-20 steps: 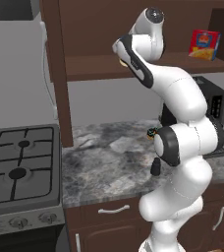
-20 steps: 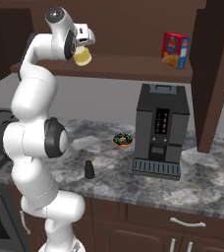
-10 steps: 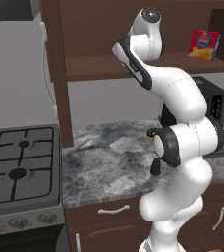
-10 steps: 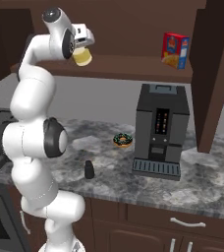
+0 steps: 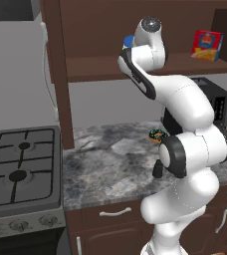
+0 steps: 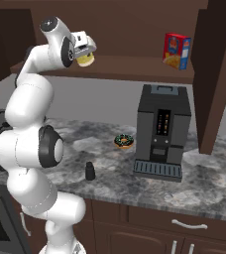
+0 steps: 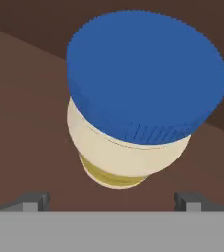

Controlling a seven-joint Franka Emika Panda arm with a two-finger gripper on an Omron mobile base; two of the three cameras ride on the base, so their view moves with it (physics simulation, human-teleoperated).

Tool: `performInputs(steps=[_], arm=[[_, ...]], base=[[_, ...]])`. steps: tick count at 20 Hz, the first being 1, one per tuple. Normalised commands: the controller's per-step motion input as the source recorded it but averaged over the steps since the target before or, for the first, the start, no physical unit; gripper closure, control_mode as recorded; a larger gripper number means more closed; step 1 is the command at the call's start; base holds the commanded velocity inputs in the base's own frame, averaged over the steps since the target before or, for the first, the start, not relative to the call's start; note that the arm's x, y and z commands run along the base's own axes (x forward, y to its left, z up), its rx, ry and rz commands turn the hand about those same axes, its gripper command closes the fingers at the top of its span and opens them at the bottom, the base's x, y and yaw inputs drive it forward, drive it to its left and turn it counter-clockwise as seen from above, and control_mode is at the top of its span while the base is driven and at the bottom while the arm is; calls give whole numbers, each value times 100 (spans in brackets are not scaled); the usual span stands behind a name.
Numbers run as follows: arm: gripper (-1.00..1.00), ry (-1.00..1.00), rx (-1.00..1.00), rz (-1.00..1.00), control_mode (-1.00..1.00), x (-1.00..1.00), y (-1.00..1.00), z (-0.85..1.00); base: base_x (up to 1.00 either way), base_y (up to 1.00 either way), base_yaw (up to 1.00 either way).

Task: Pick the shaker and mayonnaise from the counter and place them in the cabinet.

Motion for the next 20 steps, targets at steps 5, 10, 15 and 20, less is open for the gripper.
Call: performInputs(steps=[5,10,15,20], arm=[[-100,0,-1,-1,-100,34,-2,-100],[-100,-5,0,-2,-100,-8,-2,-18],[-100,-8,0,-5,-100,-52,0,3],[-100,-5,2,-7,-100,-79,0,-1]], base=[[0,0,0],[0,0,0],[0,0,0],[0,0,0]])
